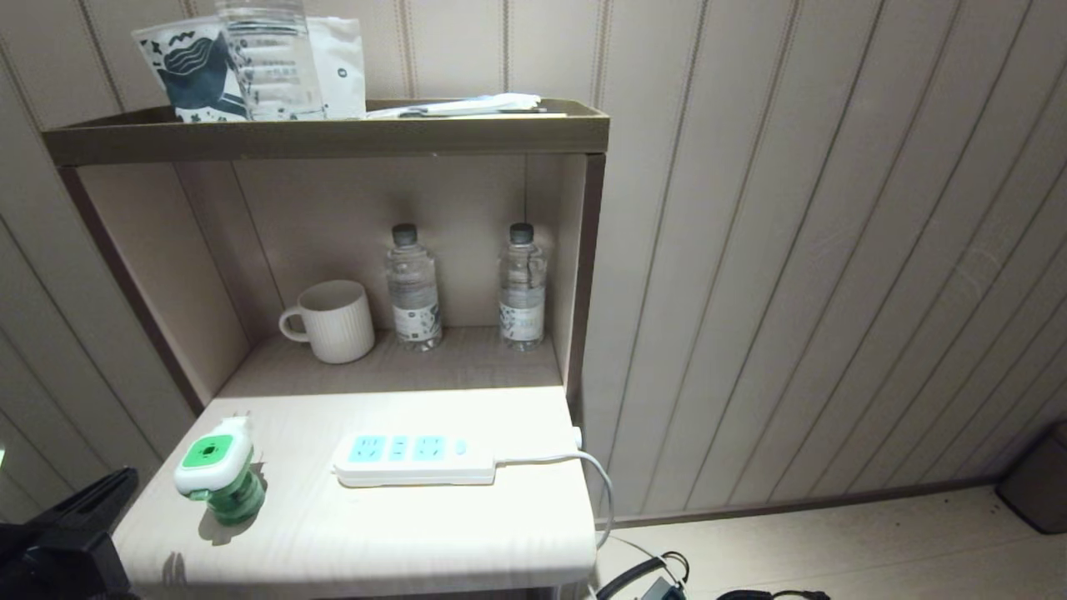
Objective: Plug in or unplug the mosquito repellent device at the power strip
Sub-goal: Pick up the mosquito repellent liquid
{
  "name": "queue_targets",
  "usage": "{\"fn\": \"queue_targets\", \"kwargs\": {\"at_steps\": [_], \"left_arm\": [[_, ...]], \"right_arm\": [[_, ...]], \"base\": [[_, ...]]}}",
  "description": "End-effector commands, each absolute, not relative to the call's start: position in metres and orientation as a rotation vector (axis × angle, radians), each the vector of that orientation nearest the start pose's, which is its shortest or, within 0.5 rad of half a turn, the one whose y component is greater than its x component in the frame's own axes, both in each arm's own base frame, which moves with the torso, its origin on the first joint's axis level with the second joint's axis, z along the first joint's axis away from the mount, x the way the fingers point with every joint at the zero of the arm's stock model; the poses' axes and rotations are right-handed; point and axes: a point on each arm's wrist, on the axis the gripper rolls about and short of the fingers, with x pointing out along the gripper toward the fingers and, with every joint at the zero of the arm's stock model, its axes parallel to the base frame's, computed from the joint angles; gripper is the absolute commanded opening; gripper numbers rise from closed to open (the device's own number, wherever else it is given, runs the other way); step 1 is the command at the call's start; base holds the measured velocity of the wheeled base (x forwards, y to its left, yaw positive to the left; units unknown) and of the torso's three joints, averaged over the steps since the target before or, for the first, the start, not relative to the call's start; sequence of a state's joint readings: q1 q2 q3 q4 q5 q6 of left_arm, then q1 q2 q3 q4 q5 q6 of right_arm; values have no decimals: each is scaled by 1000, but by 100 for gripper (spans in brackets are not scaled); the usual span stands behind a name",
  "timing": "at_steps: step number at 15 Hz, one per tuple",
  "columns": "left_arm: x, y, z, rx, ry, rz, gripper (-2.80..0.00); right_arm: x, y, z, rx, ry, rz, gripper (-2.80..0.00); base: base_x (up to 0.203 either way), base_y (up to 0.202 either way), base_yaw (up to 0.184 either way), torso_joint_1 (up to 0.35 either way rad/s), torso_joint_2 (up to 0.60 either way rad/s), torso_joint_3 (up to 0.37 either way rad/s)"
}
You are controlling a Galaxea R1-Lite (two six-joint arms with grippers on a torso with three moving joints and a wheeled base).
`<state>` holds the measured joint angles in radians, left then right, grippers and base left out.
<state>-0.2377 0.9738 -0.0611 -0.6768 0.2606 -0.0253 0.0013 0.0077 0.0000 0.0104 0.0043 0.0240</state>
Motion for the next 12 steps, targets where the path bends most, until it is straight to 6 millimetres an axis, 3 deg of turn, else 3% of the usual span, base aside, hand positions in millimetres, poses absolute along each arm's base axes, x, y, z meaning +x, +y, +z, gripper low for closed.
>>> {"fn": "queue_targets", "kwargs": {"at_steps": [1,5,8,10,12], "left_arm": [[96,-17,133,32,227,27,-280],[90,-16,141,1,155,32,-280],[69,-10,152,-37,34,61,-280],[50,-5,146,-30,39,72,-280],[28,0,127,16,140,57,-280]], "right_arm": [[-22,0,75,25,17,6,-280],[-22,0,75,25,17,7,-280],[-22,0,75,25,15,6,-280],[-22,0,75,25,18,6,-280],[-22,0,75,25,17,6,-280]], "base": [[0,0,0,-201,479,276],[0,0,0,-75,185,109],[0,0,0,-8,23,15],[0,0,0,0,0,0],[0,0,0,0,0,0]]}}
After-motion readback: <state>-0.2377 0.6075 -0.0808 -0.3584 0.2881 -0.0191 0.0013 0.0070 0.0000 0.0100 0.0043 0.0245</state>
